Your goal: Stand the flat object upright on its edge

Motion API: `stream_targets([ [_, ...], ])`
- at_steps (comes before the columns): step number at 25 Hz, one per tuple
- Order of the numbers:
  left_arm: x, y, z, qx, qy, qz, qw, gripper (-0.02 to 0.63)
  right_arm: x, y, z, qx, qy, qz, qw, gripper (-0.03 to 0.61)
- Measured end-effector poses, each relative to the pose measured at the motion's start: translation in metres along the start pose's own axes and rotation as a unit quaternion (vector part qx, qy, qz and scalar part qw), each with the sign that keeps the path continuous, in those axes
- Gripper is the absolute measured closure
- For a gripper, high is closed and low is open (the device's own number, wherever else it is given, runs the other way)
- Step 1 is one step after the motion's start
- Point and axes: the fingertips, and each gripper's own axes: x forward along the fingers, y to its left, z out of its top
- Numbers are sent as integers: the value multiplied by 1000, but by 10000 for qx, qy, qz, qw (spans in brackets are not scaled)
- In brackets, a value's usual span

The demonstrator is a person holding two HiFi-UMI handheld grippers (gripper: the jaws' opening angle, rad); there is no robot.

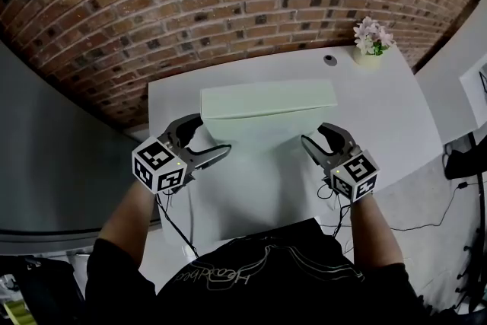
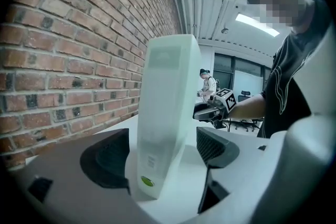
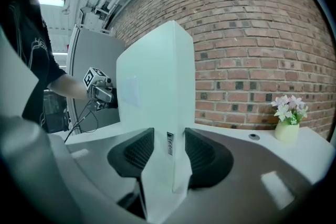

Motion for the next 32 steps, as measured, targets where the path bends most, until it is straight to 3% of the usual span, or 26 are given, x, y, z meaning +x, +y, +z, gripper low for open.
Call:
stream_targets([
  [5, 10, -2, -1, 87, 118, -311, 9994, 232, 1, 0, -1, 21, 0, -7, 10000, 396],
  [18, 21, 4, 0, 294, 152, -519, 9981, 273, 2, -2, -4, 16, 40, -102, 9999, 397],
  [32, 16, 0, -1, 322, 156, -115, 9993, 299, -2, -10, -3, 443, -121, -110, 9989, 399],
])
